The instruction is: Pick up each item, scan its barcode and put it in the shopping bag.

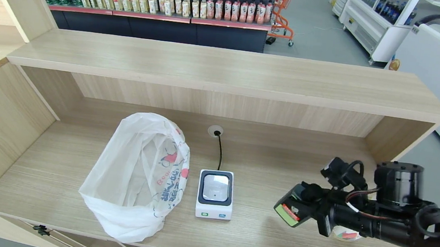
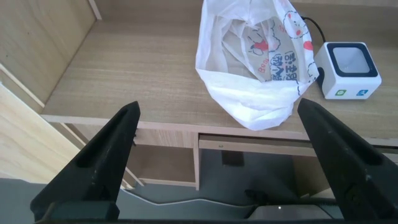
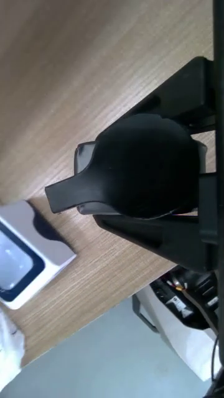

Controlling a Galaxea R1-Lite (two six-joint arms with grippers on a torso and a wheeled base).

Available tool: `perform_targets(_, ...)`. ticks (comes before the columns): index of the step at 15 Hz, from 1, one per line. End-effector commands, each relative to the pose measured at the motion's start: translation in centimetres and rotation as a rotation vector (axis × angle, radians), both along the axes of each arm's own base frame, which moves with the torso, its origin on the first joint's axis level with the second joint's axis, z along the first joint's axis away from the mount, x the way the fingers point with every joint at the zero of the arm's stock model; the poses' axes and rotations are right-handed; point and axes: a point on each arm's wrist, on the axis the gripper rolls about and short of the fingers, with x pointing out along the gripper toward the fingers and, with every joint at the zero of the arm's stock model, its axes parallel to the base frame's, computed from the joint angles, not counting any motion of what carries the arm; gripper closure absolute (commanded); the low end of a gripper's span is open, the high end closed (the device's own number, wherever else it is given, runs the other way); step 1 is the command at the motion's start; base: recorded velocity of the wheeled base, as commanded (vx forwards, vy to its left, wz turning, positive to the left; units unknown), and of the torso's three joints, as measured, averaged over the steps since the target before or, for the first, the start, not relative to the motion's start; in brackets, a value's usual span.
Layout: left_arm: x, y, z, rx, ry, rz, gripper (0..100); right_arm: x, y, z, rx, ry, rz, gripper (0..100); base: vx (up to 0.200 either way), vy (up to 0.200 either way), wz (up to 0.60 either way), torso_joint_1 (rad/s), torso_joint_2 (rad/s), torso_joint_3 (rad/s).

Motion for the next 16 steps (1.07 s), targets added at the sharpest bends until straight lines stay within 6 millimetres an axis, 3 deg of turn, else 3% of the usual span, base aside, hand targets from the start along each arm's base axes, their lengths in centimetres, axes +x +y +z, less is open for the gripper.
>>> perform_targets(1,0.0,0.0,0.0,0.0,0.0,0.0,0,-2.1,-0.5,4.2,0.059,-0.139,0.005,100,0.0,0.0,0.0,0.0,0.0,0.0)
perform_targets(3,0.0,0.0,0.0,0.0,0.0,0.0,0,-3.6,-0.6,4.8,-0.008,-0.251,0.053,100,0.0,0.0,0.0,0.0,0.0,0.0)
perform_targets(9,0.0,0.0,0.0,0.0,0.0,0.0,0,-4.5,-0.9,5.7,-0.293,-0.658,0.218,100,0.0,0.0,0.0,0.0,0.0,0.0)
perform_targets(12,0.0,0.0,0.0,0.0,0.0,0.0,0,-5.0,-0.9,5.5,-0.375,-0.993,0.599,100,0.0,0.0,0.0,0.0,0.0,0.0)
perform_targets(13,0.0,0.0,0.0,0.0,0.0,0.0,0,-5.3,-0.6,5.0,-0.425,-1.259,0.812,100,0.0,0.0,0.0,0.0,0.0,0.0)
perform_targets(14,0.0,0.0,0.0,0.0,0.0,0.0,0,-5.4,-0.5,4.1,-0.444,-1.381,0.915,100,0.0,0.0,0.0,0.0,0.0,0.0)
perform_targets(16,0.0,0.0,0.0,0.0,0.0,0.0,0,-5.8,-0.5,1.9,-0.436,-1.43,1.047,100,0.0,0.0,0.0,0.0,0.0,0.0)
